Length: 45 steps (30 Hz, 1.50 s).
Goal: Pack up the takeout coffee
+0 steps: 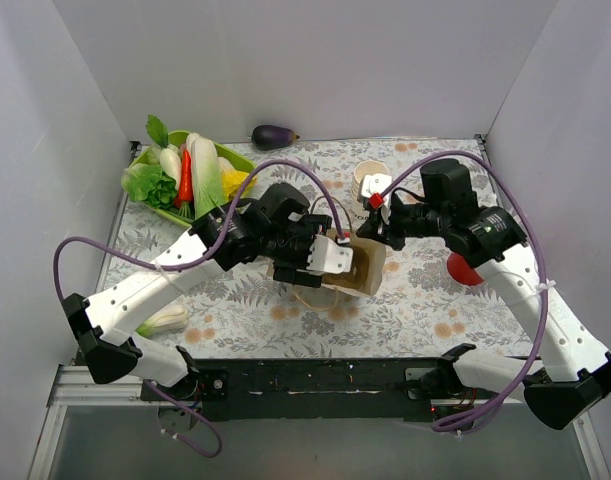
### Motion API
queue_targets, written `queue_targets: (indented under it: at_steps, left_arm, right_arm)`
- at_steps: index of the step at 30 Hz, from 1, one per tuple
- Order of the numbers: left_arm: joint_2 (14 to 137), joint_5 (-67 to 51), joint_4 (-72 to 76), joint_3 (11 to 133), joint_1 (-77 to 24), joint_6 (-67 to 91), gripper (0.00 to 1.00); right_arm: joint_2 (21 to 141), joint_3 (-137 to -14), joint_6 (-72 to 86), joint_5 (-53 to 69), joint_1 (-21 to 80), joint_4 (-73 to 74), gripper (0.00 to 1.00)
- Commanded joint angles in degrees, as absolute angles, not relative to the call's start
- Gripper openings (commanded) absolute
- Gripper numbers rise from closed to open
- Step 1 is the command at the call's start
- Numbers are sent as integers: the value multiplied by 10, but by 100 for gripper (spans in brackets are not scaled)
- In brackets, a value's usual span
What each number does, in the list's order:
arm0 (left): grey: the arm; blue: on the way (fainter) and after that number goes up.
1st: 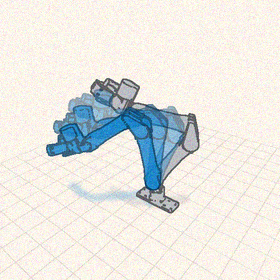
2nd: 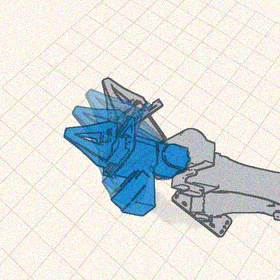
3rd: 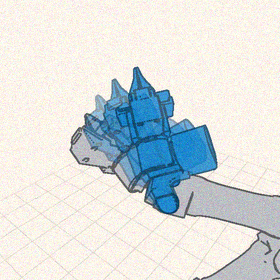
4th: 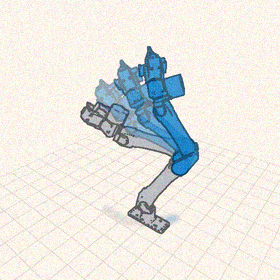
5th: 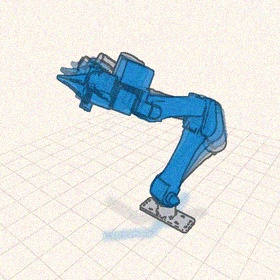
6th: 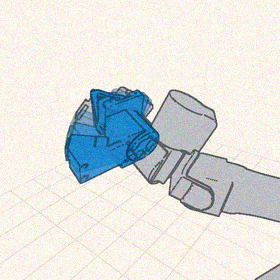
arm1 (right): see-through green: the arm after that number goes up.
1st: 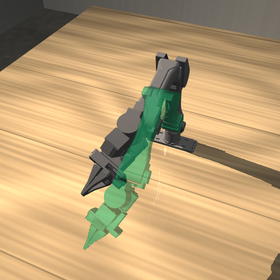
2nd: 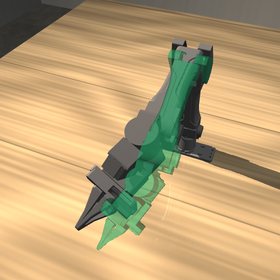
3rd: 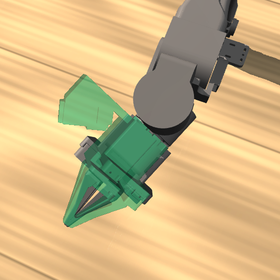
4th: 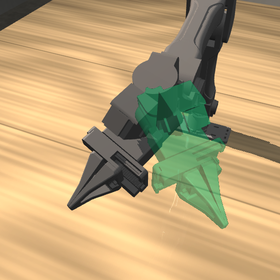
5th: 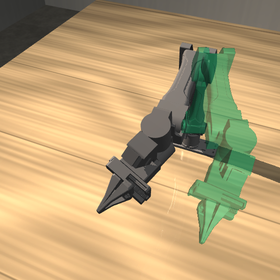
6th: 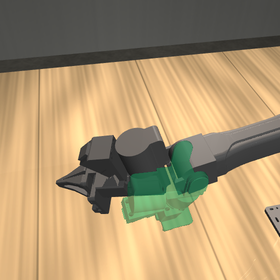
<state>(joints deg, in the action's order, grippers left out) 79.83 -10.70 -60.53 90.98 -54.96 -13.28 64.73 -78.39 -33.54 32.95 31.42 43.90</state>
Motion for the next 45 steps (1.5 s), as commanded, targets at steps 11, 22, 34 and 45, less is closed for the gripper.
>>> queue_targets:
  at_steps: [11,22,34,45]
  left_arm:
    - [754,-25,-580,819,-585,-188,0]
    - [725,-14,-554,766,-613,-223,0]
    - [763,14,-511,780,-614,-223,0]
    - [787,27,-499,804,-610,-155,0]
  right_arm:
    - [611,-749,-314,259,388,394,1]
    - [599,-710,-259,220,392,337,1]
    - [594,-699,-241,242,409,333,1]
    - [577,-686,-248,260,408,345,1]
